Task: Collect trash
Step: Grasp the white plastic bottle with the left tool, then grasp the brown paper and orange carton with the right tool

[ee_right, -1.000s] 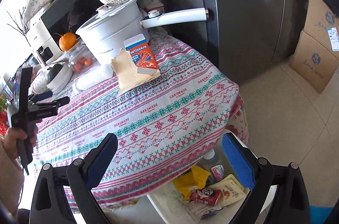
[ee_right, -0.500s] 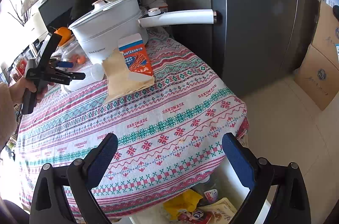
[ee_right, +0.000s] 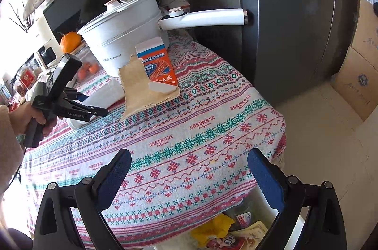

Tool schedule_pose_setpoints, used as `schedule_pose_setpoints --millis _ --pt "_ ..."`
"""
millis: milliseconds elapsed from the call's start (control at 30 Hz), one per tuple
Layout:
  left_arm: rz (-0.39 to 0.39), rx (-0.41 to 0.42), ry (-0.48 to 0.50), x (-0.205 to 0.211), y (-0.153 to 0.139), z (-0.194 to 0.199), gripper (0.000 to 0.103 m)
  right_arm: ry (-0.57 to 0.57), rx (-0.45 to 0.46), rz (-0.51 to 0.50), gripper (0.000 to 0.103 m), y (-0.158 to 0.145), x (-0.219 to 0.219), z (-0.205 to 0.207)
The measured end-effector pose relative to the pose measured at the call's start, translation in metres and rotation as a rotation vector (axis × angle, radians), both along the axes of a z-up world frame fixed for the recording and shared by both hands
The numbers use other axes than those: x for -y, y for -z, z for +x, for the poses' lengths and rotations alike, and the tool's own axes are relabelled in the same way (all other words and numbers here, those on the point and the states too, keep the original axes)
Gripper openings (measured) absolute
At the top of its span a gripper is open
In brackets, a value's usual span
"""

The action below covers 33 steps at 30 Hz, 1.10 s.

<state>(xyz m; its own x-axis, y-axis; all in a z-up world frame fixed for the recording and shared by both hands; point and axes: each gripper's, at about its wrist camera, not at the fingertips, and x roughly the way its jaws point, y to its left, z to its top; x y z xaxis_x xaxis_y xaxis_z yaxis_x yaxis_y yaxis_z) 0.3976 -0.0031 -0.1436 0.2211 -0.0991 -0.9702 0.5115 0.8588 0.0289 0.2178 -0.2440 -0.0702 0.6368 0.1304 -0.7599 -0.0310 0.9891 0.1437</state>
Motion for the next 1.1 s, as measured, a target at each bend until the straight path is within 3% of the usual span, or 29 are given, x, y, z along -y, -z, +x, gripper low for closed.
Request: schedule_pose_setpoints --millis 200,267,367,533,633,767,900,1100 --pt "-0.043 -0.001 -0.132 -0.005 0.0 -0.045 0.053 0.039 -0.004 0.025 0.1 0.0 0.001 0.004" --pt "-0.111 -0.002 -0.218 -0.012 0.0 -0.066 0.052 0.045 -0.008 0.026 0.1 0.002 0.001 0.006" --pt "-0.278 -0.02 -0.367 -0.027 -0.001 -0.1 0.052 0.044 -0.014 0.03 0.1 0.004 -0.001 0.008" --pt "-0.365 -0.015 -0.474 -0.038 -0.016 -0.155 0.051 0.049 -0.043 0.119 0.099 0.011 0.004 0.017" --pt "-0.424 0.031 -0.518 -0.054 -0.036 -0.173 0.051 0.084 -0.053 0.153 0.094 0.014 0.007 0.024" --pt "-0.379 0.12 -0.531 -0.066 -0.052 -0.197 0.051 0.079 -0.065 0.17 0.087 0.021 0.001 0.034" --pt "-0.416 0.141 -0.539 -0.094 -0.068 -0.163 0.051 0.059 -0.065 0.209 0.08 0.03 -0.016 0.047" --pt "-0.418 0.142 -0.559 -0.103 -0.068 -0.157 0.051 0.047 -0.049 0.291 0.079 0.043 -0.037 0.074"
